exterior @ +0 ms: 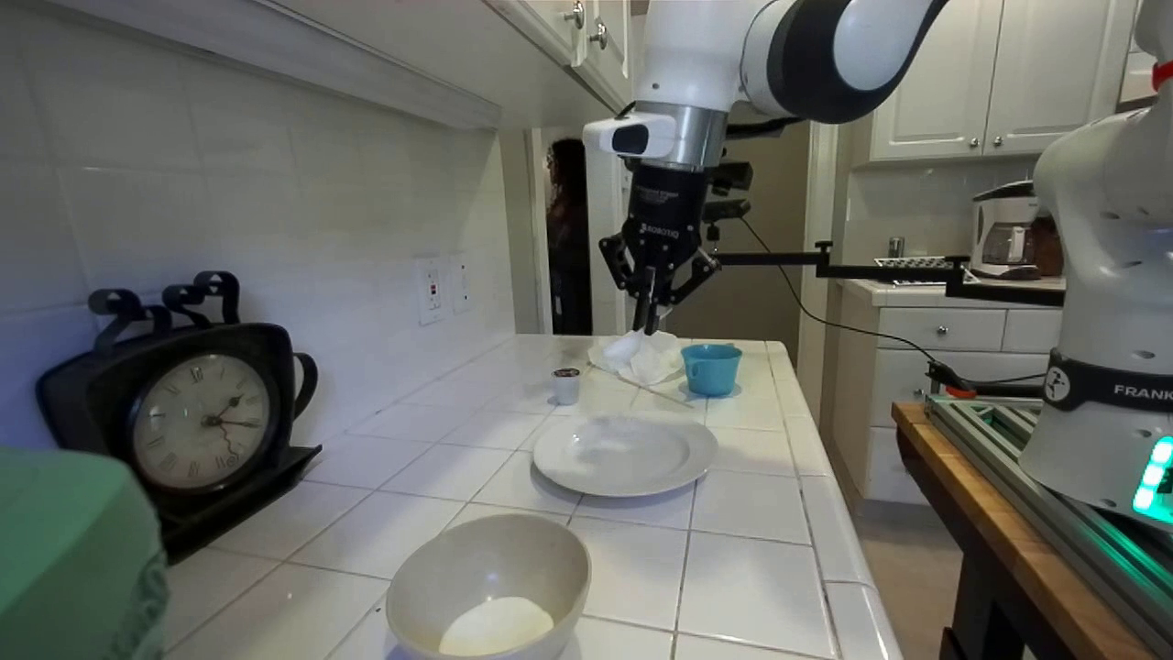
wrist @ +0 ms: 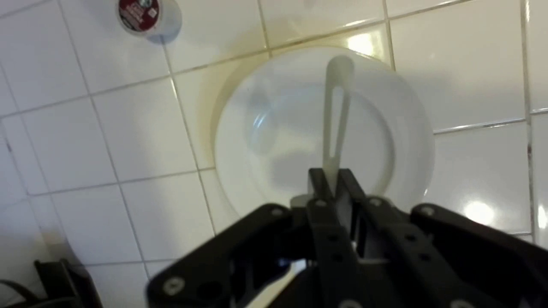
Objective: Use the white spoon to stir the grey bowl then return the spoon to the white plate.
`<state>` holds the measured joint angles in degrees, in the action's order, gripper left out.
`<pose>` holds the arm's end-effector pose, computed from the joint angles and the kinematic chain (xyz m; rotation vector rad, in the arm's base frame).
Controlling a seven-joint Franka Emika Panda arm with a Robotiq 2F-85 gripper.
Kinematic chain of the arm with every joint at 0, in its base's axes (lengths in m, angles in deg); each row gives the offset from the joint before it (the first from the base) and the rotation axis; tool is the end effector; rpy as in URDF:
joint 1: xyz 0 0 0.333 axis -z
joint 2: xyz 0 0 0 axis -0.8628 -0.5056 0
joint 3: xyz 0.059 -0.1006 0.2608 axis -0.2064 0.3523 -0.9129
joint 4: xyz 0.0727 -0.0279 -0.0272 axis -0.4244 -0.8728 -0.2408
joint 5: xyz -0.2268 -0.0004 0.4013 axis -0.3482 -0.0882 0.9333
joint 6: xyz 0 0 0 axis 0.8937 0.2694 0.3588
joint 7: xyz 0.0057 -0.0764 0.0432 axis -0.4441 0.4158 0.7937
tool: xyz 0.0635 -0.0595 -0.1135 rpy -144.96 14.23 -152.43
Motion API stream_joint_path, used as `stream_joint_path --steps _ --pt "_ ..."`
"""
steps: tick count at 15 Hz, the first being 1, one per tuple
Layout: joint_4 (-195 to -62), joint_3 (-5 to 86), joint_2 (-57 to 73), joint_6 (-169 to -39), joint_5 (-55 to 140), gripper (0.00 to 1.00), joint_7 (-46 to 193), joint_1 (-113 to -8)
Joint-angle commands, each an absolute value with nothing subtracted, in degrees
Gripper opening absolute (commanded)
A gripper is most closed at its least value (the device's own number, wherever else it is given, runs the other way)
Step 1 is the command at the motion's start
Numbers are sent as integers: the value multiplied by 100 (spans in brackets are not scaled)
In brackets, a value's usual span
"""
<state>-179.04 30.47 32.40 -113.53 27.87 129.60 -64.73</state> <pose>0.5217 0.0938 0.2389 2.2686 1.7805 0.1089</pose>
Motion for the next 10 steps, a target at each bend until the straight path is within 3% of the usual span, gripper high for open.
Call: stream_joint_path --steps 1,10 --pt "-17895 3022 3302 -11280 2640 10 12909 -6616" --pt "-17895 2960 3385 -11186 2459 10 12847 -6678"
